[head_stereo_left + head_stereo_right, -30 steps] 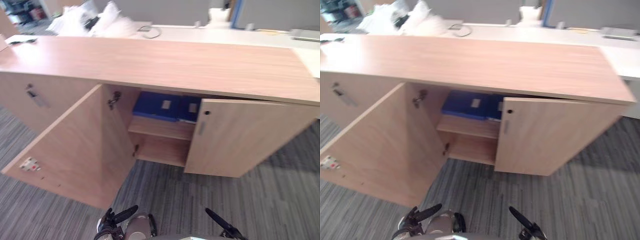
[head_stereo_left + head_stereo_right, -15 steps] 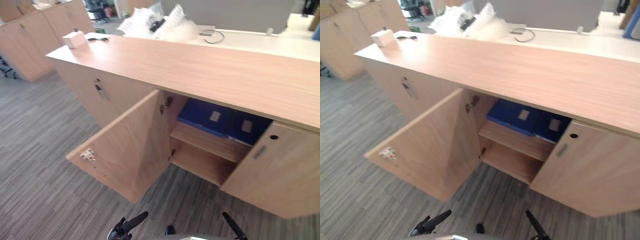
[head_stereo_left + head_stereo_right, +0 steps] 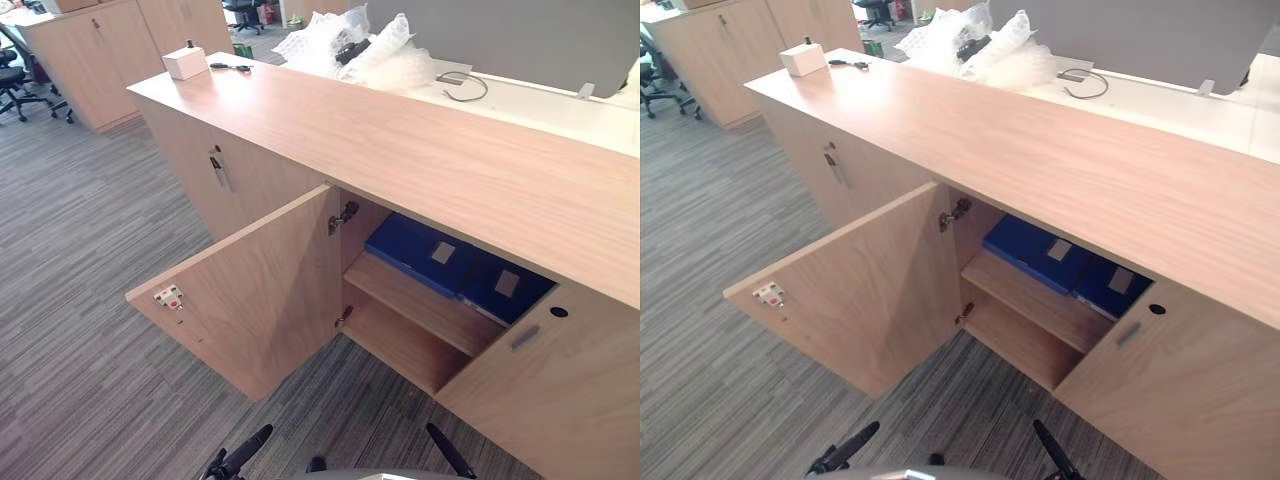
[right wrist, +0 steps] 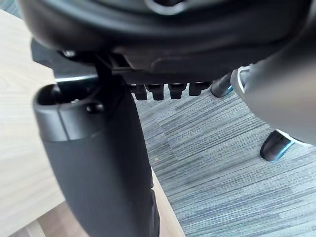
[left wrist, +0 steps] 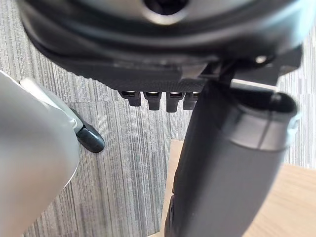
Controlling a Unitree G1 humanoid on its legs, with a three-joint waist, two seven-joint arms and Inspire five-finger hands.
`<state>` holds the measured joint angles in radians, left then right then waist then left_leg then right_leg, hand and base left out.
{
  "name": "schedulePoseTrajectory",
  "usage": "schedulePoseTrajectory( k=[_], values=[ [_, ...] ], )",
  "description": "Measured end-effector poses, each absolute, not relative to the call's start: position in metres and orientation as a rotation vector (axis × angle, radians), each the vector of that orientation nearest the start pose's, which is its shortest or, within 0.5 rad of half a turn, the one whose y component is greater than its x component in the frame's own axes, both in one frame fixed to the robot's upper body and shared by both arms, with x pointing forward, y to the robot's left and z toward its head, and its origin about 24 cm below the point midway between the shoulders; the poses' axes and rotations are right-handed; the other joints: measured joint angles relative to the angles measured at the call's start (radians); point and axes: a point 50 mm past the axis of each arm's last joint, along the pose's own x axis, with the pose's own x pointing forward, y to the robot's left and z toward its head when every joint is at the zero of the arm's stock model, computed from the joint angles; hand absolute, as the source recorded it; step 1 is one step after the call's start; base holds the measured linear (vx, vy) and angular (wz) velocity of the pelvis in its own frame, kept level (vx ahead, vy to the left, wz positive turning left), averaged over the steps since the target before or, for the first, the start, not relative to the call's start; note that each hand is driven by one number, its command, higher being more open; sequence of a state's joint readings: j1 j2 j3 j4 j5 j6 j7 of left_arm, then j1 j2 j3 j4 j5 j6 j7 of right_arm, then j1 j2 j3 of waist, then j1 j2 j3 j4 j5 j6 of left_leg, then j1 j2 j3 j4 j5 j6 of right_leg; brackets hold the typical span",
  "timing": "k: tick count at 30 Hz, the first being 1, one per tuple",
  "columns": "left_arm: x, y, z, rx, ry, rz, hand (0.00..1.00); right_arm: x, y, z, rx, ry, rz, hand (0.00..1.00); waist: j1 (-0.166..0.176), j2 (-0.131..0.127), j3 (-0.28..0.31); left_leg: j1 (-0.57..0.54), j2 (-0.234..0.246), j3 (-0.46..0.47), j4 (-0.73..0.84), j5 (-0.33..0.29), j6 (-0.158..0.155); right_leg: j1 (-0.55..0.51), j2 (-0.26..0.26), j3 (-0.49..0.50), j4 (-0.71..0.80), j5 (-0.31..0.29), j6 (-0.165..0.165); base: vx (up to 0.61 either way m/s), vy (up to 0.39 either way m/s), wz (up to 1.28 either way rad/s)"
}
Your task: Walk over to the cabinet, pick up the folder, carry it to the office cabinet, place the folder inside the office cabinet, then close the office cabinet door
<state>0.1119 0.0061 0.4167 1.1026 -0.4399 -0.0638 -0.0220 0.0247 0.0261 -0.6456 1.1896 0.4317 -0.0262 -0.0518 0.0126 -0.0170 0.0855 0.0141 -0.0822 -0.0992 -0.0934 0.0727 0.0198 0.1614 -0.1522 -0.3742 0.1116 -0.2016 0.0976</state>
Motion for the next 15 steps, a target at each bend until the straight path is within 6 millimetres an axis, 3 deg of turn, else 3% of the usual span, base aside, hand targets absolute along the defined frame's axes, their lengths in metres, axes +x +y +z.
schedulePoseTrajectory(
  k=[3,4,5,6,9,11,13,15],
  values=[
    [0.068,0.206,-0.166,-0.568,1.0,0.667,1.0,0.07,-0.194,-0.172,0.706,1.064,-0.827,1.0,0.008,-0.016,0.011,-0.012,0.006,-0.01,0.012,0.0,-0.008,0.008,0.003,-0.042,0.006,0.001,-0.001,0.01,-0.053,0.33],
    [0.07,0.212,-0.165,-0.555,0.989,0.683,1.0,0.077,-0.191,-0.171,0.716,1.052,-0.813,1.0,0.009,-0.029,0.017,-0.062,0.036,0.123,0.095,-0.062,0.004,-0.006,-0.003,-0.059,0.012,0.005,-0.006,-0.03,-0.007,0.25],
    [0.07,0.213,-0.164,-0.551,0.989,0.685,1.0,0.078,-0.19,-0.171,0.718,1.048,-0.81,1.0,0.008,-0.031,0.018,-0.073,0.05,0.166,0.13,-0.076,-0.002,-0.009,-0.004,-0.061,0.014,0.006,-0.007,-0.04,-0.008,0.17],
    [0.071,0.214,-0.164,-0.55,0.991,0.71,1.0,0.086,-0.193,-0.169,0.719,1.023,-0.807,1.0,0.007,-0.023,0.035,-0.129,0.105,0.29,0.273,-0.137,-0.022,-0.005,-0.004,-0.064,0.031,0.005,-0.009,-0.03,0.018,-0.01],
    [0.067,0.221,-0.164,-0.482,1.012,0.717,1.0,0.088,-0.199,-0.168,0.726,0.999,-0.831,1.0,0.007,-0.01,0.027,-0.13,0.103,0.293,0.307,-0.164,-0.017,-0.01,-0.015,-0.049,0.055,0.006,-0.007,0.02,0.095,-0.08],
    [0.065,0.231,-0.162,-0.449,1.013,0.733,1.0,0.087,-0.199,-0.168,0.765,0.992,-0.862,1.0,0.007,-0.019,0.015,-0.115,0.087,0.303,0.231,-0.134,-0.01,-0.034,-0.022,-0.03,0.046,0.015,-0.008,0.02,0.094,-0.1],
    [0.061,0.242,-0.16,-0.406,1.025,0.769,1.0,0.077,-0.206,-0.169,0.803,0.973,-0.943,1.0,0.002,-0.01,-0.014,-0.031,0.068,0.297,-0.001,-0.014,-0.009,-0.052,-0.011,-0.03,0.031,0.051,-0.006,0.07,0.036,0.08],
    [0.067,0.254,-0.156,-0.367,1.01,0.782,1.0,0.066,-0.212,-0.17,0.819,0.969,-1.001,1.0,-0.017,0.003,-0.01,-0.031,0.063,0.27,-0.001,-0.013,-0.007,-0.034,-0.011,-0.042,0.024,0.056,-0.005,0.03,0.014,0.36]
  ],
)
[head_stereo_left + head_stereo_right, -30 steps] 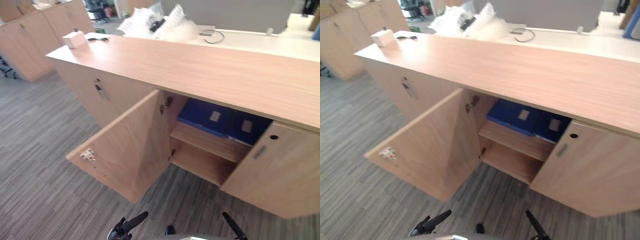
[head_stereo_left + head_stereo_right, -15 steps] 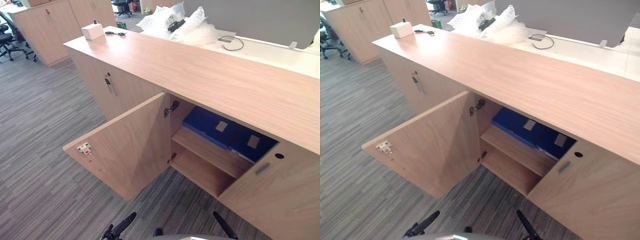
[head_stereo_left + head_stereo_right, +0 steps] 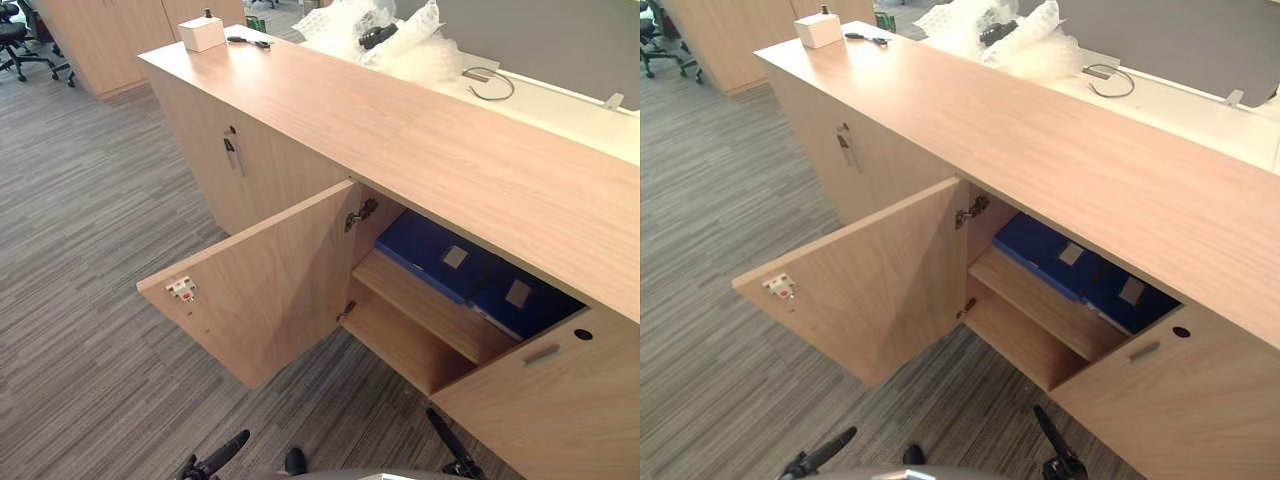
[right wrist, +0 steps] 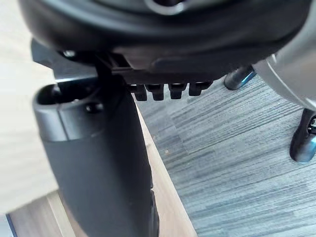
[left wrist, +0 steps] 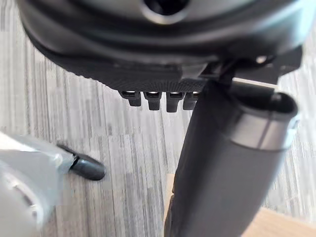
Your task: Walk over to the cabinet, pick up the folder, carry it to the office cabinet, place the folder inside the office cabinet, then close the office cabinet door
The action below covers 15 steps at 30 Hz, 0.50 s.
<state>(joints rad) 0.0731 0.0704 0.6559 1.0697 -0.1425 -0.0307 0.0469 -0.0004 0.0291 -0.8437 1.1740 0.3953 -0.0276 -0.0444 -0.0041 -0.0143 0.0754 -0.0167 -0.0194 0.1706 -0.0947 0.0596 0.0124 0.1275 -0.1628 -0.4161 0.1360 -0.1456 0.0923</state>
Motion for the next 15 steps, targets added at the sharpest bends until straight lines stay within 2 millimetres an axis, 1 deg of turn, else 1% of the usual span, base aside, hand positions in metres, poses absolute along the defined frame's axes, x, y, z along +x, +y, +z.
schedulePoseTrajectory(
  k=[1,2,3,4,6,7,9,10,11,12,13,14,15],
  values=[
    [0.07,0.263,-0.152,-0.324,0.997,0.786,1.0,0.055,-0.215,-0.171,0.813,0.98,-1.028,1.0,-0.001,0.01,-0.006,0.006,-0.004,-0.011,0.0,0.0,0.0,0.014,-0.001,-0.007,-0.005,0.001,0.0,0.01,0.002,0.33],
    [0.072,0.268,-0.149,-0.304,0.986,0.79,1.0,0.049,-0.215,-0.171,0.809,0.989,-1.038,1.0,-0.001,0.015,-0.008,0.009,-0.007,-0.017,0.0,-0.001,0.0,0.022,-0.001,-0.012,-0.01,0.003,-0.003,0.02,0.002,0.23],
    [0.078,0.281,-0.142,-0.262,0.946,0.801,1.0,0.04,-0.215,-0.172,0.804,1.006,-1.051,1.0,0.0,0.021,-0.012,0.015,-0.008,-0.02,0.0,-0.003,-0.001,0.034,-0.001,-0.015,-0.018,0.006,-0.007,0.01,0.001,0.12],
    [0.082,0.289,-0.137,-0.232,0.922,0.804,1.0,0.037,-0.214,-0.173,0.805,1.013,-1.054,1.0,0.003,0.024,-0.014,0.016,-0.008,-0.019,-0.001,-0.005,-0.002,0.034,0.0,-0.014,-0.019,0.006,-0.008,0.0,0.0,0.0],
    [0.097,0.32,-0.112,-0.077,0.825,0.816,1.0,0.034,-0.21,-0.174,0.811,1.027,-1.046,1.0,0.004,0.035,-0.015,0.023,-0.005,-0.009,-0.001,-0.009,-0.004,0.038,0.002,-0.005,-0.021,0.011,-0.015,-0.01,0.008,-0.13],
    [0.101,0.327,-0.106,-0.03,0.803,0.819,1.0,0.035,-0.209,-0.174,0.812,1.028,-1.039,1.0,0.004,0.038,-0.013,0.029,-0.004,-0.005,-0.001,-0.011,-0.003,0.043,0.003,0.001,-0.022,0.013,-0.018,-0.01,0.016,-0.25],
    [0.116,0.348,-0.078,0.123,0.708,0.825,1.0,0.033,-0.211,-0.173,0.791,1.024,-1.021,1.0,0.008,0.048,-0.014,0.061,0.002,0.021,-0.001,-0.025,-0.003,0.061,0.006,0.019,-0.027,0.022,-0.028,-0.02,0.02,-0.33],
    [0.121,0.351,-0.07,0.161,0.679,0.823,1.0,0.033,-0.211,-0.173,0.782,1.024,-1.009,1.0,0.009,0.049,-0.015,0.067,0.004,0.027,-0.001,-0.027,-0.004,0.065,0.007,0.02,-0.027,0.024,-0.03,-0.02,0.016,-0.34],
    [0.128,0.357,-0.057,0.231,0.631,0.82,1.0,0.033,-0.211,-0.172,0.768,1.024,-0.986,1.0,0.01,0.053,-0.017,0.074,0.007,0.039,-0.001,-0.037,-0.01,0.065,0.009,0.027,-0.028,0.027,-0.034,-0.01,0.011,-0.31],
    [0.135,0.363,-0.042,0.32,0.589,0.819,1.0,0.035,-0.21,-0.172,0.758,1.023,-0.96,1.0,0.009,0.048,-0.023,0.079,0.011,0.051,-0.002,-0.038,-0.007,0.064,0.011,0.033,-0.028,0.029,-0.038,-0.01,0.008,-0.31],
    [0.14,0.363,-0.035,0.358,0.567,0.818,1.0,0.035,-0.21,-0.172,0.753,1.025,-0.949,1.0,0.008,0.047,-0.024,0.081,0.012,0.056,-0.001,-0.04,-0.006,0.064,0.012,0.035,-0.028,0.03,-0.039,0.0,0.002,-0.25],
    [0.151,0.361,-0.021,0.438,0.517,0.805,1.0,0.031,-0.208,-0.172,0.744,1.034,-0.941,1.0,0.01,0.047,-0.026,0.084,0.013,0.062,-0.001,-0.043,-0.008,0.064,0.012,0.036,-0.028,0.03,-0.039,0.01,-0.005,-0.13],
    [0.159,0.354,-0.007,0.513,0.465,0.77,1.0,0.024,-0.208,-0.173,0.738,1.051,-0.942,1.0,0.012,0.043,-0.054,0.068,0.015,0.062,-0.001,-0.043,-0.008,0.047,0.014,0.046,-0.027,0.032,-0.041,0.03,-0.006,-0.06]
  ],
)
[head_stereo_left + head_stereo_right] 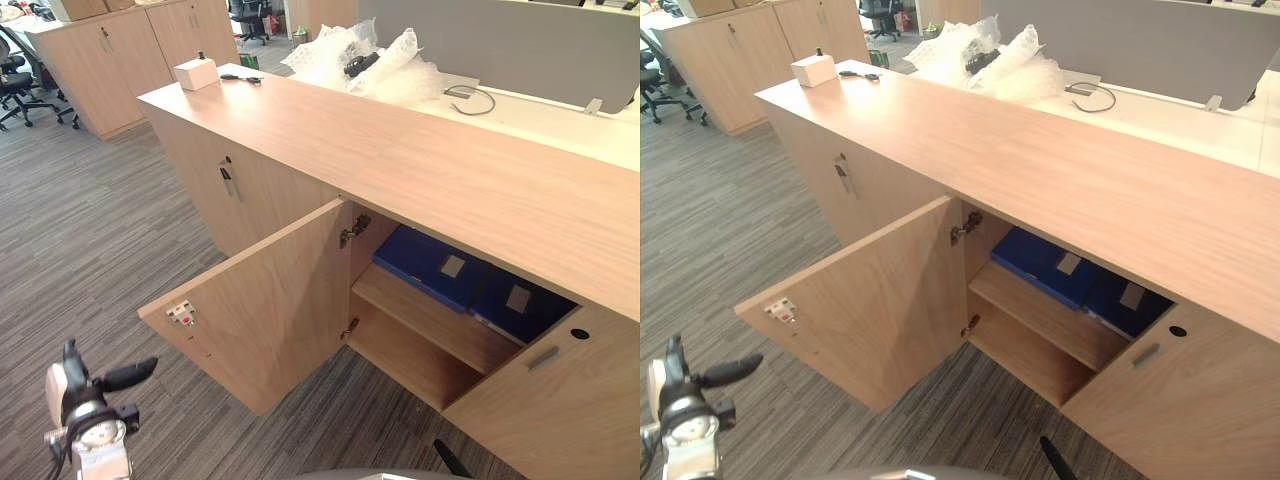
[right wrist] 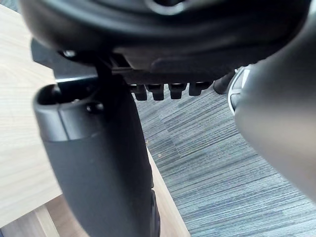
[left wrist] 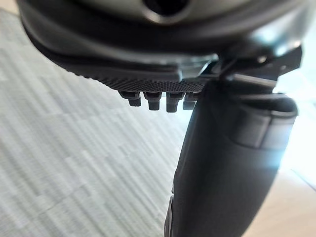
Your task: Walk over to the cabinet, pick up the folder, carry it to the office cabinet, place the folder inside the office cabinet, then close the office cabinet door
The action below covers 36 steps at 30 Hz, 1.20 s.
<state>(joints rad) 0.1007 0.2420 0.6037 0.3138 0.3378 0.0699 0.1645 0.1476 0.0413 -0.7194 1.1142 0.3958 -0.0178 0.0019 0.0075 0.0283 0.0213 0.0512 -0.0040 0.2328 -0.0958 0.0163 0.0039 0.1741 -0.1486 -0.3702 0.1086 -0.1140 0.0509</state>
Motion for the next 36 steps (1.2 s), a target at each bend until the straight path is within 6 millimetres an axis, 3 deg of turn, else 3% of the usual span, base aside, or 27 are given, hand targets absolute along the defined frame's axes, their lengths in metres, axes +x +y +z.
schedulePoseTrajectory(
  k=[3,5,7,10,12,16,19,21,23,26,28,29,33,36],
  values=[
    [0.186,0.328,0.025,0.786,0.321,0.645,1.0,0.01,-0.208,-0.173,0.729,1.08,-0.958,1.0,0.01,0.0,-0.016,-0.003,0.011,0.003,0.007,0.005,-0.003,-0.007,0.011,0.013,0.005,0.015,-0.021,0.05,-0.007,0.03],
    [0.187,0.324,0.028,0.926,0.316,0.568,1.0,0.002,-0.209,-0.173,0.715,1.098,-0.963,1.0,0.012,0.005,-0.025,-0.004,0.017,0.005,0.007,0.006,-0.003,-0.014,0.015,0.019,0.016,0.022,-0.018,0.04,-0.008,0.04],
    [0.197,0.312,0.03,1.111,0.27,0.396,1.0,-0.008,-0.212,-0.173,0.704,1.116,-0.983,1.0,0.04,0.018,-0.027,0.006,0.031,0.002,0.008,0.007,-0.004,-0.015,0.025,0.023,0.035,0.032,-0.012,0.04,-0.022,0.09],
    [0.202,0.31,0.036,1.302,0.23,0.235,1.0,-0.003,-0.214,-0.173,0.708,1.097,-0.979,1.0,0.041,0.024,-0.028,0.011,0.051,-0.005,0.009,0.015,-0.016,-0.024,0.039,0.027,0.062,0.037,-0.011,0.0,-0.033,0.07],
    [0.203,0.309,0.038,1.349,0.201,0.176,1.0,0.004,-0.216,-0.172,0.72,1.074,-0.984,1.0,0.044,0.018,-0.031,0.001,0.052,-0.008,0.008,0.02,-0.021,-0.023,0.044,0.029,0.043,0.038,-0.009,-0.02,-0.049,0.01],
    [0.206,0.304,0.033,1.402,0.168,0.072,1.0,0.016,-0.224,-0.171,0.73,1.037,-0.998,1.0,0.044,0.035,-0.029,-0.017,0.046,-0.009,0.006,0.038,-0.02,-0.023,0.045,0.036,0.005,0.038,-0.008,-0.08,-0.039,-0.06],
    [0.21,0.294,0.032,1.423,0.12,-0.003,1.0,0.02,-0.227,-0.171,0.724,1.03,-0.999,1.0,0.043,0.035,-0.027,-0.046,0.032,-0.013,0.001,0.06,-0.014,-0.032,0.037,0.039,-0.029,0.022,0.015,-0.14,-0.035,0.02],
    [0.214,0.28,0.031,1.423,0.067,-0.072,1.0,0.021,-0.227,-0.171,0.704,1.039,-0.989,1.0,0.043,0.02,-0.022,-0.062,0.001,-0.018,0.001,0.073,-0.013,-0.033,0.009,0.037,-0.046,-0.031,0.035,-0.19,-0.041,0.1],
    [0.214,0.265,0.027,1.405,0.032,-0.133,1.0,0.02,-0.231,-0.17,0.678,1.056,-0.976,1.0,0.037,0.033,-0.021,-0.07,-0.004,-0.034,0.0,0.085,-0.017,-0.035,0.005,0.024,-0.044,-0.049,0.043,-0.14,-0.029,0.22],
    [0.206,0.212,0.026,1.309,-0.136,-0.332,1.0,0.013,-0.234,-0.17,0.649,1.083,-0.971,1.0,0.036,0.037,-0.021,-0.089,-0.003,-0.054,0.001,0.095,-0.009,-0.049,0.009,0.014,-0.047,-0.046,0.051,-0.14,0.014,0.15],
    [0.19,0.168,0.012,1.205,-0.199,-0.537,1.0,0.016,-0.239,-0.169,0.645,1.066,-0.977,1.0,0.017,0.037,-0.02,-0.112,-0.005,-0.052,0.001,0.104,-0.001,-0.07,0.009,0.026,-0.055,-0.044,0.056,-0.06,0.064,-0.11],
    [0.187,0.159,0.007,1.172,-0.195,-0.573,1.0,0.016,-0.239,-0.169,0.636,1.068,-0.968,1.0,0.01,0.034,-0.017,-0.114,-0.008,-0.05,0.0,0.103,0.004,-0.071,0.007,0.029,-0.058,-0.043,0.058,0.01,0.078,-0.09],
    [0.154,0.093,-0.025,0.989,-0.175,-0.879,1.0,0.024,-0.223,-0.172,0.659,1.082,-0.929,1.0,-0.045,-0.008,0.002,-0.117,-0.03,-0.031,0.001,0.095,0.026,-0.084,-0.015,0.051,-0.057,-0.013,0.062,0.04,0.064,-0.09],
    [0.137,0.06,-0.032,0.904,-0.198,-1.029,1.0,0.028,-0.214,-0.174,0.702,1.091,-0.941,1.0,-0.067,-0.012,0.004,-0.109,-0.038,-0.005,0.001,0.087,0.036,-0.085,-0.019,0.074,-0.065,-0.007,0.064,0.08,0.026,-0.25]
  ],
)
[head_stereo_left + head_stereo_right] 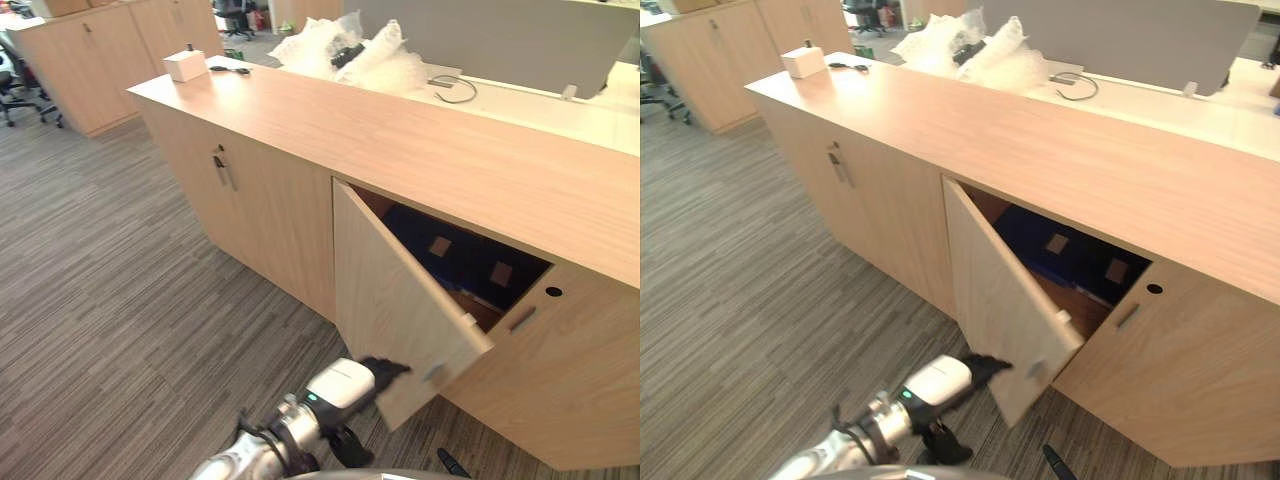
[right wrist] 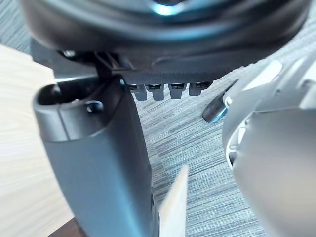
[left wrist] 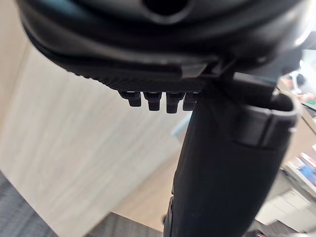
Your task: Walk over to the cabinet, pick up the folder, carry it to the office cabinet, place the folder inside the office cabinet, then close the office cabinet door
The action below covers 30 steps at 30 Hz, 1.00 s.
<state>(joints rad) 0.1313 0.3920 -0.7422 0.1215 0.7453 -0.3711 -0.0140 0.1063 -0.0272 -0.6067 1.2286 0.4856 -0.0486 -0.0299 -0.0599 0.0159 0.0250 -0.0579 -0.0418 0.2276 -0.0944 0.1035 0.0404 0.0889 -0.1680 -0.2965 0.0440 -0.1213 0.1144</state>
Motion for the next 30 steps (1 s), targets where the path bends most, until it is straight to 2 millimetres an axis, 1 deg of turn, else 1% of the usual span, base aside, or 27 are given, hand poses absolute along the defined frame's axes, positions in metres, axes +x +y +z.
schedulePoseTrajectory(
  k=[2,3,6,8,10,12,13,14,15,16,17,18,19,20,21,22,23,24,25,26,27,28,29,30],
  values=[
    [0.137,0.05,-0.029,0.86,-0.21,-1.038,1.0,0.029,-0.211,-0.175,0.728,1.089,-0.955,1.0,-0.003,0.001,0.0,0.009,0.002,0.013,0.0,-0.005,-0.004,0.001,0.0,0.016,-0.002,0.001,-0.001,0.07,-0.004,-0.25],
    [0.14,0.048,-0.026,0.843,-0.217,-1.042,1.0,0.029,-0.211,-0.175,0.732,1.089,-0.961,1.0,-0.004,0.003,-0.001,0.012,0.004,0.015,0.0,-0.006,-0.006,0.002,0.001,0.021,-0.002,0.002,-0.002,0.06,-0.02,-0.2],
    [0.147,0.046,-0.023,0.815,-0.213,-1.033,1.0,0.031,-0.212,-0.175,0.73,1.083,-0.977,1.0,-0.007,0.003,-0.001,0.028,0.015,0.035,0.0,-0.013,-0.016,0.005,0.005,0.039,-0.002,0.004,-0.006,0.02,-0.023,-0.25],
    [0.152,0.044,-0.024,0.789,-0.191,-1.037,1.0,0.029,-0.215,-0.174,0.744,1.068,-1.011,1.0,-0.019,0.002,-0.001,0.041,0.023,0.051,-0.001,-0.017,-0.022,0.009,0.01,0.06,-0.005,0.006,-0.008,-0.02,-0.028,-0.32],
    [0.154,0.041,-0.026,0.733,-0.135,-1.024,1.0,0.027,-0.22,-0.173,0.753,1.059,-1.044,1.0,-0.036,0.002,-0.001,0.05,0.029,0.065,-0.001,-0.021,-0.028,0.009,0.014,0.077,-0.008,0.007,-0.01,-0.03,-0.02,-0.27],
    [0.157,0.039,-0.029,0.629,-0.051,-0.994,1.0,0.021,-0.224,-0.173,0.757,1.056,-1.092,1.0,-0.057,0.001,0.0,0.054,0.034,0.077,-0.001,-0.024,-0.031,0.008,0.017,0.088,-0.011,0.008,-0.012,-0.05,-0.011,-0.25],
    [0.162,0.042,-0.034,0.533,0.032,-0.942,1.0,0.017,-0.226,-0.173,0.758,1.057,-1.115,1.0,-0.061,-0.001,0.002,0.055,0.038,0.092,-0.001,-0.026,-0.034,0.0,0.019,0.106,-0.013,0.011,-0.013,-0.05,-0.004,-0.23],
    [0.164,0.043,-0.035,0.496,0.058,-0.927,1.0,0.016,-0.227,-0.173,0.758,1.058,-1.119,1.0,-0.062,-0.001,0.002,0.056,0.039,0.094,-0.001,-0.026,-0.034,0.0,0.02,0.109,-0.014,0.011,-0.013,-0.05,-0.001,-0.27],
    [0.17,0.048,-0.043,0.361,0.168,-0.847,1.0,0.012,-0.227,-0.173,0.768,1.059,-1.138,1.0,-0.064,-0.002,0.003,0.058,0.041,0.1,-0.001,-0.028,-0.034,0.0,0.022,0.116,-0.019,0.015,-0.012,-0.04,-0.004,-0.25],
    [0.178,0.061,-0.057,0.193,0.31,-0.731,1.0,0.008,-0.225,-0.173,0.782,1.066,-1.151,1.0,-0.067,-0.008,0.007,0.063,0.047,0.116,-0.001,-0.031,-0.037,0.0,0.026,0.132,-0.023,0.019,-0.014,-0.03,-0.005,-0.27],
    [0.179,0.065,-0.06,0.156,0.341,-0.706,1.0,0.008,-0.225,-0.173,0.783,1.069,-1.151,1.0,-0.067,-0.009,0.008,0.065,0.048,0.12,-0.001,-0.031,-0.037,0.0,0.027,0.136,-0.024,0.02,-0.014,-0.02,-0.01,-0.35],
    [0.18,0.082,-0.075,-0.002,0.47,-0.587,1.0,0.008,-0.222,-0.174,0.792,1.077,-1.144,1.0,-0.068,-0.011,0.009,0.073,0.054,0.135,0.0,-0.035,-0.041,0.001,0.032,0.15,-0.025,0.021,-0.016,0.0,-0.015,-0.38],
    [0.176,0.099,-0.089,-0.123,0.579,-0.464,1.0,0.008,-0.22,-0.174,0.8,1.087,-1.136,1.0,-0.07,-0.014,0.01,0.077,0.062,0.152,0.012,-0.045,-0.044,0.0,0.037,0.168,-0.025,0.022,-0.018,0.01,-0.019,-0.41],
    [0.174,0.107,-0.096,-0.17,0.625,-0.408,1.0,0.008,-0.218,-0.175,0.802,1.091,-1.131,1.0,-0.071,-0.017,0.012,0.073,0.068,0.161,0.034,-0.057,-0.044,0.0,0.039,0.175,-0.024,0.024,-0.02,0.03,-0.043,-0.5],
    [0.167,0.127,-0.108,-0.235,0.693,-0.293,1.0,0.012,-0.213,-0.176,0.799,1.105,-1.098,1.0,-0.068,-0.029,0.026,0.033,0.102,0.179,0.159,-0.122,-0.05,0.002,0.049,0.198,-0.019,0.027,-0.024,0.02,-0.082,-0.53],
    [0.16,0.144,-0.116,-0.277,0.736,-0.185,1.0,0.017,-0.209,-0.176,0.809,1.103,-1.075,1.0,-0.061,-0.023,0.044,-0.026,0.161,0.183,0.327,-0.203,-0.055,0.004,0.068,0.217,-0.015,0.03,-0.029,0.03,-0.092,-0.6],
    [0.157,0.15,-0.119,-0.291,0.751,-0.141,1.0,0.02,-0.208,-0.176,0.814,1.098,-1.069,1.0,-0.055,-0.019,0.055,-0.051,0.192,0.175,0.403,-0.233,-0.055,0.005,0.084,0.229,-0.014,0.032,-0.033,0.04,-0.086,-0.59],
    [0.151,0.161,-0.124,-0.309,0.772,-0.066,1.0,0.028,-0.208,-0.176,0.821,1.084,-1.056,1.0,-0.048,-0.009,0.077,-0.098,0.234,0.13,0.538,-0.27,-0.047,0.015,0.114,0.25,-0.015,0.037,-0.04,0.05,-0.062,-0.42],
    [0.149,0.163,-0.126,-0.32,0.777,-0.038,1.0,0.032,-0.208,-0.176,0.823,1.075,-1.051,1.0,-0.046,-0.006,0.091,-0.116,0.244,0.093,0.587,-0.277,-0.044,0.024,0.124,0.254,-0.015,0.038,-0.042,0.03,-0.047,-0.35],
    [0.145,0.164,-0.127,-0.341,0.778,-0.001,1.0,0.038,-0.208,-0.175,0.805,1.064,-1.026,1.0,-0.037,0.001,0.11,-0.144,0.247,0.007,0.662,-0.279,-0.047,0.031,0.135,0.269,-0.007,0.039,-0.044,-0.01,-0.01,-0.29],
    [0.144,0.161,-0.128,-0.345,0.778,0.016,1.0,0.042,-0.207,-0.174,0.792,1.057,-1.007,1.0,-0.021,0.008,0.122,-0.162,0.241,-0.058,0.712,-0.281,-0.05,0.03,0.141,0.287,0.002,0.04,-0.046,-0.03,0.029,-0.48],
    [0.141,0.158,-0.129,-0.343,0.779,0.03,1.0,0.044,-0.21,-0.174,0.778,1.046,-1.001,1.0,-0.002,0.012,0.127,-0.171,0.217,-0.145,0.724,-0.312,-0.083,0.025,0.139,0.312,0.008,0.04,-0.048,-0.06,0.159,-0.71],
    [0.135,0.149,-0.131,-0.355,0.783,0.041,1.0,0.049,-0.214,-0.172,0.764,1.027,-0.997,1.0,0.016,0.035,0.118,-0.151,0.179,-0.265,0.68,-0.341,-0.115,0.005,0.148,0.338,0.018,0.041,-0.048,-0.04,0.211,-0.85],
    [0.126,0.142,-0.134,-0.37,0.801,0.035,1.0,0.057,-0.219,-0.17,0.738,1.002,-0.971,1.0,0.021,0.058,0.107,-0.09,0.166,-0.365,0.567,-0.397,-0.13,-0.016,0.166,0.371,0.024,0.041,-0.038,-0.03,0.218,-0.7]
  ],
)
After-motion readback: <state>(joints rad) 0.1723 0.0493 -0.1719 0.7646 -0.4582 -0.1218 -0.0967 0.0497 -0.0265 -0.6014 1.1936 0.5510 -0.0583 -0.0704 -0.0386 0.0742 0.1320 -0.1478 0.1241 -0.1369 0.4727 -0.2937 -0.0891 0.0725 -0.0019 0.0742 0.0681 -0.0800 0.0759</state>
